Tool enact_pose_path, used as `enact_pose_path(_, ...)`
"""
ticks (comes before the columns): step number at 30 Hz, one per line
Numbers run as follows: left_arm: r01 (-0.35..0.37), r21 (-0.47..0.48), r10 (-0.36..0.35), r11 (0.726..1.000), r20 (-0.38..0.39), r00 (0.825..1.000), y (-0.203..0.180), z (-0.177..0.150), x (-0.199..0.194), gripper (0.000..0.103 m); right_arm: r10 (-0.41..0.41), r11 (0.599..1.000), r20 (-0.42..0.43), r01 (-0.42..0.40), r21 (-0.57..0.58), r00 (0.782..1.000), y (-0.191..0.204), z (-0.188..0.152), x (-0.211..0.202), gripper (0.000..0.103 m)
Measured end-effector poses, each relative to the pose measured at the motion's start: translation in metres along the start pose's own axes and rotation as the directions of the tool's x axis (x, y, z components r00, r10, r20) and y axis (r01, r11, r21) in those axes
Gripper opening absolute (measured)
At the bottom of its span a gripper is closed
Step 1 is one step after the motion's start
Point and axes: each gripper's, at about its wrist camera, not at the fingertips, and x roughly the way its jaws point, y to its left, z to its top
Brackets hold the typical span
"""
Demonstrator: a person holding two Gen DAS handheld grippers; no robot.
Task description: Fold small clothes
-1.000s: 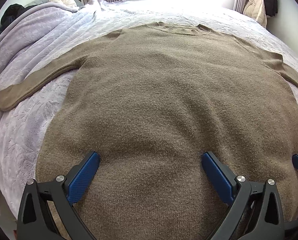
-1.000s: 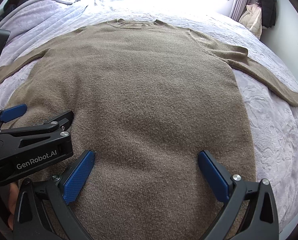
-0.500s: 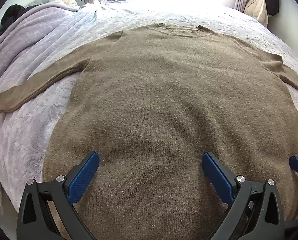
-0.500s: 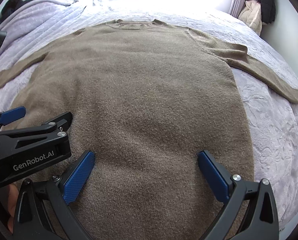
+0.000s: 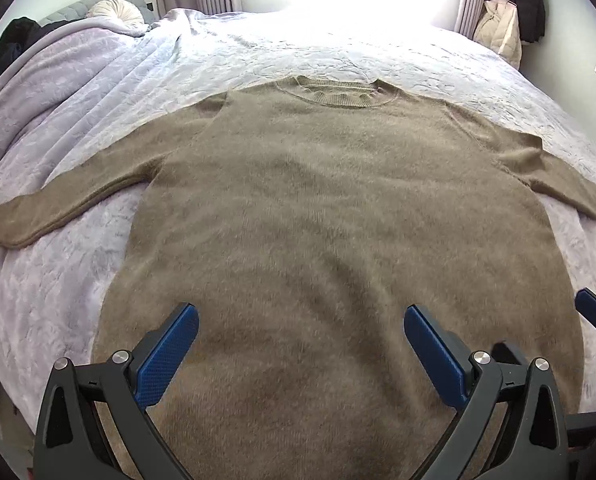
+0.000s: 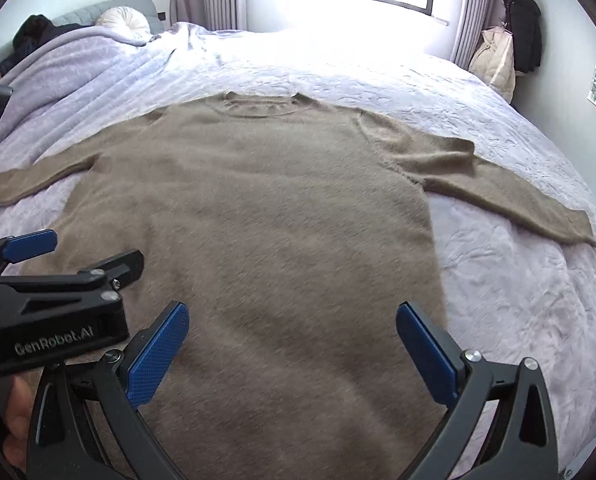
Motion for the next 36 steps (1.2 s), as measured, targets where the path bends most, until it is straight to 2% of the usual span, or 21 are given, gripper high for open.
enact_pose_path(4, 0.041, -0.002, -0.041, 0.999, -0.023, 0.999, -0.02, 0.026, 0.008, 0.103, -0.015, 0.999, -0.009, 0.015, 0.049, 1.0, -0.028, 0.01, 0.007, 0.103)
enact_pose_path(9, 0.054, 0.062, -0.053, 0.997, -0.03, 0.998, -0.066, 0.053, 0.017, 0.103, -0.061, 0.99, -0.029, 0.064, 0.127, 0.998, -0.075, 0.029, 0.019, 0.103)
enact_pose_path(14, 0.082, 0.087, -0.078, 0.993, -0.056, 0.995, -0.108, 0.082, 0.03, 0.103, -0.13, 0.975, -0.046, 0.136, 0.174, 0.99, -0.126, 0.048, 0.03, 0.103)
enact_pose_path(20, 0.108, 0.073, -0.099, 0.992, -0.118, 0.988, -0.149, 0.108, 0.054, 0.103, -0.159, 0.941, -0.093, 0.179, 0.286, 0.983, -0.21, 0.06, 0.046, 0.103)
enact_pose_path(22, 0.104, 0.074, -0.094, 0.992, -0.134, 0.987, -0.163, 0.117, 0.065, 0.103, -0.157, 0.918, -0.105, 0.184, 0.351, 0.982, -0.245, 0.057, 0.048, 0.103)
enact_pose_path(24, 0.093, 0.073, -0.081, 0.993, -0.144, 0.986, -0.175, 0.125, 0.077, 0.103, -0.136, 0.871, -0.122, 0.178, 0.459, 0.983, -0.296, 0.053, 0.056, 0.103)
enact_pose_path(27, 0.089, 0.052, -0.08, 0.995, -0.163, 0.983, -0.187, 0.138, 0.098, 0.103, -0.112, 0.773, -0.142, 0.175, 0.609, 0.984, -0.365, 0.041, 0.064, 0.103)
enact_pose_path(30, 0.109, -0.021, -0.111, 0.994, -0.174, 0.978, -0.185, 0.148, 0.113, 0.103, -0.073, 0.687, -0.081, 0.109, 0.718, 0.994, -0.418, 0.033, 0.07, 0.102)
enact_pose_path(32, 0.116, -0.062, -0.126, 0.991, -0.195, 0.973, -0.187, 0.151, 0.128, 0.103, -0.094, 0.671, -0.039, 0.092, 0.736, 0.995, -0.439, 0.038, 0.074, 0.1)
enact_pose_path(33, 0.104, -0.05, -0.112, 0.993, -0.205, 0.972, -0.19, 0.151, 0.134, 0.103, -0.106, 0.672, -0.032, 0.095, 0.734, 0.994, -0.442, 0.041, 0.077, 0.091)
enact_pose_path(34, 0.081, -0.025, -0.085, 0.996, -0.206, 0.975, -0.194, 0.15, 0.138, 0.103, -0.129, 0.684, -0.032, 0.112, 0.721, 0.991, -0.446, 0.046, 0.08, 0.072)
enact_pose_path(35, 0.071, -0.007, -0.071, 0.997, -0.199, 0.977, -0.197, 0.149, 0.139, 0.103, -0.145, 0.702, -0.043, 0.133, 0.7, 0.988, -0.447, 0.051, 0.083, 0.061)
enact_pose_path(36, 0.063, 0.014, -0.059, 0.998, -0.187, 0.981, -0.201, 0.148, 0.139, 0.103, -0.162, 0.732, -0.066, 0.165, 0.661, 0.985, -0.446, 0.056, 0.085, 0.038)
